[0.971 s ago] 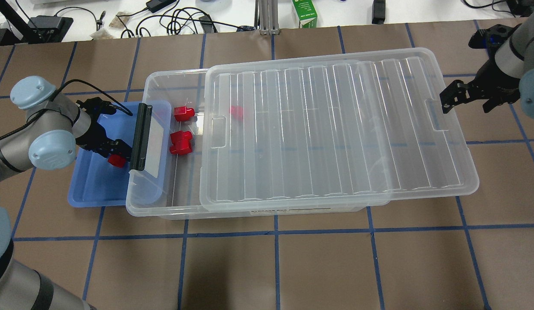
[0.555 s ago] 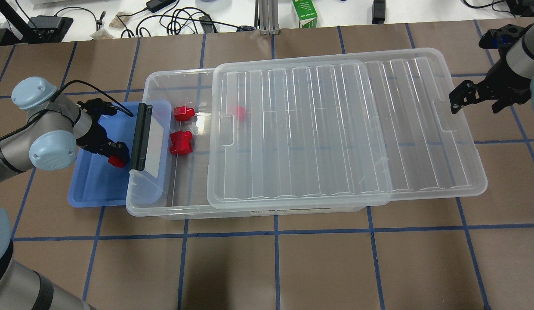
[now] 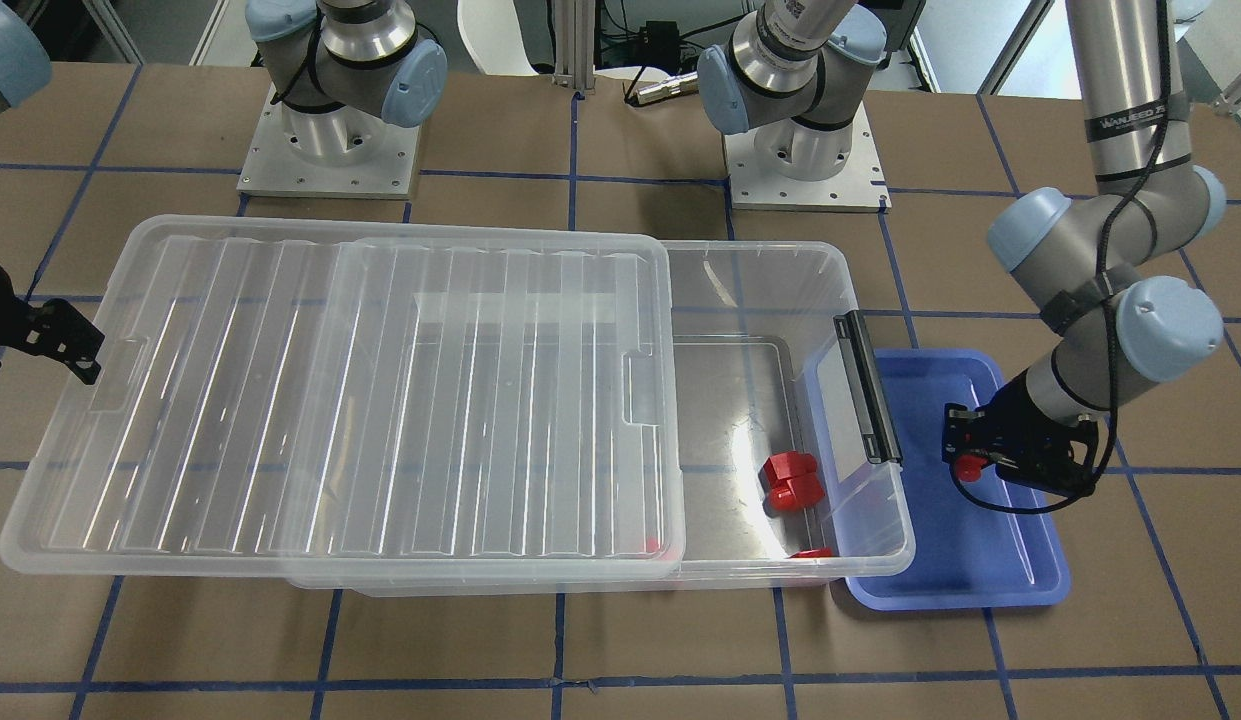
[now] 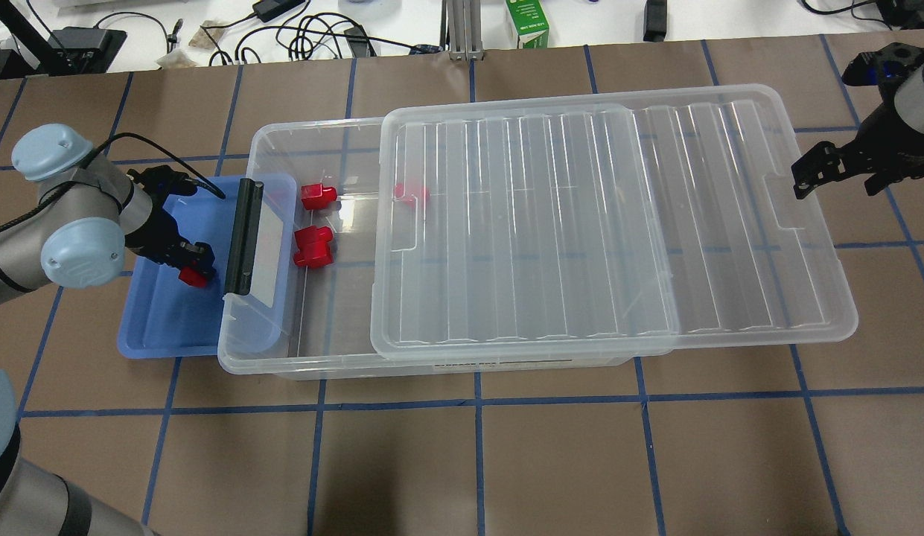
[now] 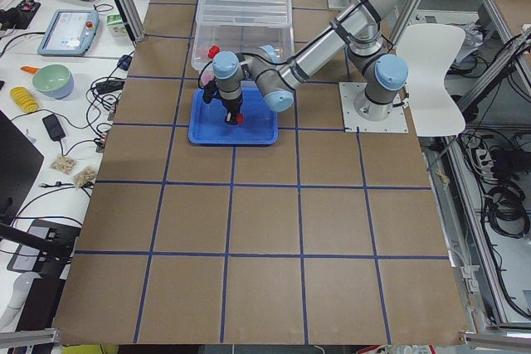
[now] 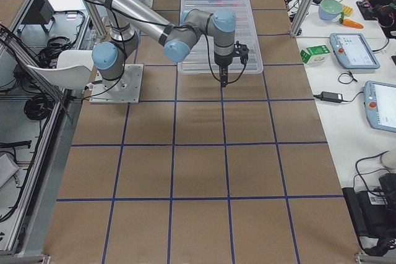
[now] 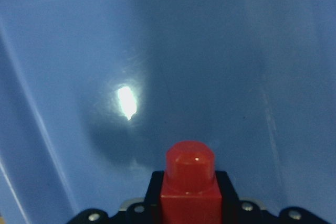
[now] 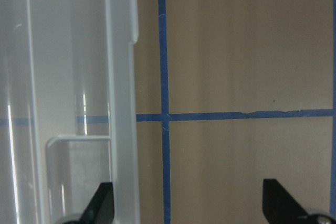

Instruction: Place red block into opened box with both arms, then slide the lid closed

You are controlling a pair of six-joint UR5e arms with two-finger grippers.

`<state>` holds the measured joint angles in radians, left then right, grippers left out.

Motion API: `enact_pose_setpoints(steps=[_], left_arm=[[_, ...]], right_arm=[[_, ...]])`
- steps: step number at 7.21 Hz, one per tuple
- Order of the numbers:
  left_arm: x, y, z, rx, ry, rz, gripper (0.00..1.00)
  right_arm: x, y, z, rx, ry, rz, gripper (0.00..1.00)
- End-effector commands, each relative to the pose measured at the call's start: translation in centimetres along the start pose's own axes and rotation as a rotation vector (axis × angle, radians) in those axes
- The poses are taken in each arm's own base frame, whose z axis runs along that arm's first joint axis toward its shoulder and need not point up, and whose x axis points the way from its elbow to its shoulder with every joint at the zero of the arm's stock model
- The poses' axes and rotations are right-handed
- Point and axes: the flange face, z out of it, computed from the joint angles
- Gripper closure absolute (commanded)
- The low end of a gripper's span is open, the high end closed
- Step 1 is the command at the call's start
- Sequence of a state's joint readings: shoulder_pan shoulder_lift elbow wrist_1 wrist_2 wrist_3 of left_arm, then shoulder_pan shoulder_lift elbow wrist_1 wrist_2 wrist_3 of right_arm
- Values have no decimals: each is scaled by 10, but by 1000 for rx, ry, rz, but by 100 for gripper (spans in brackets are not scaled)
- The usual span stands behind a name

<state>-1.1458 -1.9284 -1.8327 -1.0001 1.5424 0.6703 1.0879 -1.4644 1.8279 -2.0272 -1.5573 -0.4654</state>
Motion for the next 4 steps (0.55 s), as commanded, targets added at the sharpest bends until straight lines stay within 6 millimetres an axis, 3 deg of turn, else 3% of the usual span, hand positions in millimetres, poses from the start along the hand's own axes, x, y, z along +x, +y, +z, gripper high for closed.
enact_pose_setpoints(steps=[1,2,3,4], left_arm=[[-9,-21,-106,-13,-9,5,100],[-3,-23,-152,-15,-2,-12,100],[21,-26,-177,12,-6,-63,100],[67,-38,-187,26,-24,-71,100]], right_arm=[[9,2,-1,4,-3,5,0],[9,3,-1,4,-3,8,0],[9,2,-1,4,-2,5,0],[8,1,-6,17,0,10,0]])
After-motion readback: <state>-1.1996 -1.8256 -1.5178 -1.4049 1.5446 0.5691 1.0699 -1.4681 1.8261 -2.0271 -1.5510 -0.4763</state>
